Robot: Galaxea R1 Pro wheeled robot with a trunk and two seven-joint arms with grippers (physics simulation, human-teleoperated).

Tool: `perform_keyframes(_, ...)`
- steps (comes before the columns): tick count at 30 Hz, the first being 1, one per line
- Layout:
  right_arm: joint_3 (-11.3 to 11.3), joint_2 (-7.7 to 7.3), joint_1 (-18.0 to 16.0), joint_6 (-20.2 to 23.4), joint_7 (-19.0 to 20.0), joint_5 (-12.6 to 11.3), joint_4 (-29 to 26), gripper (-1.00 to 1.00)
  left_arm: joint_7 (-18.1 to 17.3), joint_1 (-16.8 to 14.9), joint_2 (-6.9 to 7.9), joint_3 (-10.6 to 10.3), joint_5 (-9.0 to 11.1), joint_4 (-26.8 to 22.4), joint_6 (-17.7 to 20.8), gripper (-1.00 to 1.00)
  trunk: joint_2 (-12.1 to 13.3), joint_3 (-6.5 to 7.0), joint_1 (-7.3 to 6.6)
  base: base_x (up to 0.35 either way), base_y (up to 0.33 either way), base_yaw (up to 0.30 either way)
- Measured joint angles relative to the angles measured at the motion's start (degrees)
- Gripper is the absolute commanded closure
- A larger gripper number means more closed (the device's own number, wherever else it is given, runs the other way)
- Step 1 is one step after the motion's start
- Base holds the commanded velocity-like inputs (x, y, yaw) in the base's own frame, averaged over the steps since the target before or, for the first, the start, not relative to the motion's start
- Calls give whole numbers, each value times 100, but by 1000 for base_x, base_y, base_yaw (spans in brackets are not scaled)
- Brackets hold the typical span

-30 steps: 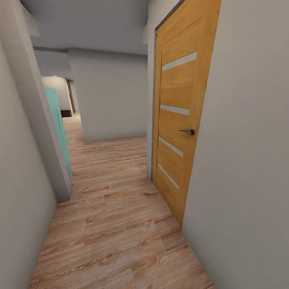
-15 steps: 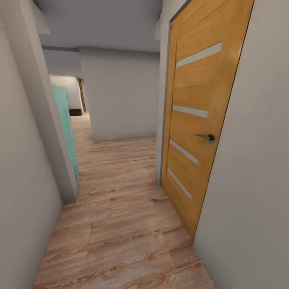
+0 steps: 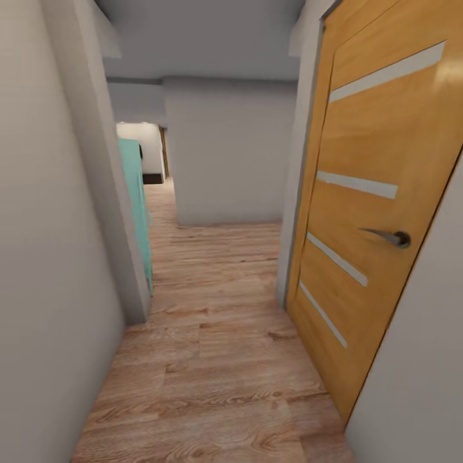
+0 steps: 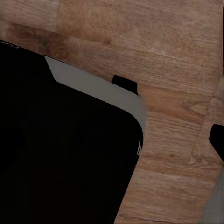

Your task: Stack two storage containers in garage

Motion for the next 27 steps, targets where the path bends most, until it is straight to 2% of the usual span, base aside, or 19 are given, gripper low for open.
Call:
perform_keyframes(8, 0, -5, 0, 1, 3, -42, 0, -100, -4, 0, 0, 0, 0, 5, 5, -100, 0, 0, 0, 318, 0, 213)
perform_keyframes(27, 0, -8, 0, 0, 8, -54, 0, -100, -2, 0, 0, 0, 3, 6, 9, -100, 0, 0, 0, 321, 0, 7)
